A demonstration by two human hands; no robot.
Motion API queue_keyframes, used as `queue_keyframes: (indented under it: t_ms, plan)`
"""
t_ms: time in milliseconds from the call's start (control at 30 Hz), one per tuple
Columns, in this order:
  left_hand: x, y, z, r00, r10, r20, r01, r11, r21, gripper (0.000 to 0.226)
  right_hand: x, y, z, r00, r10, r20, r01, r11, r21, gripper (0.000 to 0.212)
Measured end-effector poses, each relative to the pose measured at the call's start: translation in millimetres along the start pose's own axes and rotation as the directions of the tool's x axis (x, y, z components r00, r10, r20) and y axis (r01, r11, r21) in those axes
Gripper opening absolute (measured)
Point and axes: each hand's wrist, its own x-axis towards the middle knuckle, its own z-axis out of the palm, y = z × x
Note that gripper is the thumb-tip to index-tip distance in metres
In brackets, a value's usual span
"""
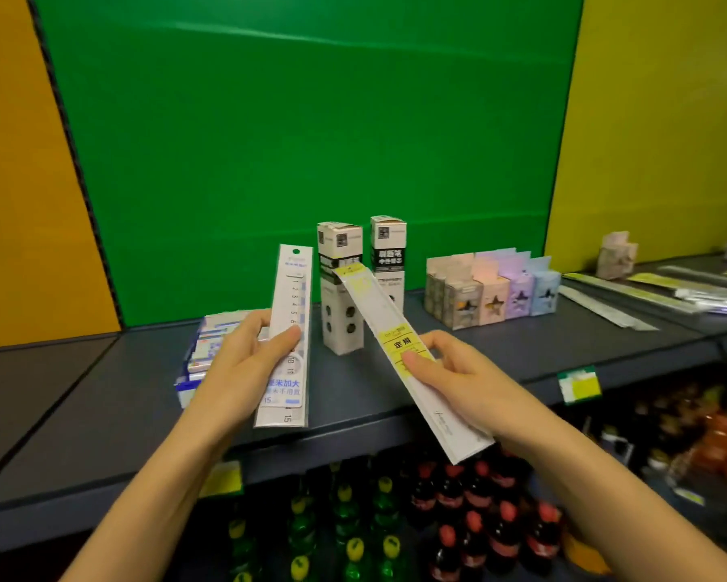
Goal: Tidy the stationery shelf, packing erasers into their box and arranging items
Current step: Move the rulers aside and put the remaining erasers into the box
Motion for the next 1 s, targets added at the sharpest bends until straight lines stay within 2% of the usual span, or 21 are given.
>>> queue_keyframes:
  t_ms: [333,500,833,1000]
  plan:
    - [-8.9,-0.3,177.8,0.989,0.024,0.148,-0.022,1.0,-0.015,0.01,-71.6,86.2,-144.0,0.968,0.136,-0.209,-0.133,0.991,0.032,0.012]
    - [1.9,0.4,261.5,0.971,0.028,0.239,-0.028,1.0,-0.005,0.018,-92.2,119.7,-207.6,0.928,0.192,-0.318,-0.183,0.981,0.057,0.012]
    - [45.9,-3.2,438.3,0.929,0.047,0.367,-0.04,0.999,-0.026,0.016,-100.0,201.6,-344.6,0.85,0.232,-0.473,-0.276,0.961,-0.024,0.014]
    - [82.2,5.0,528.5,0.921,0.045,0.388,-0.047,0.999,-0.004,0.018,-86.2,238.4,-427.2,0.821,0.26,-0.508,-0.326,0.944,-0.044,0.013]
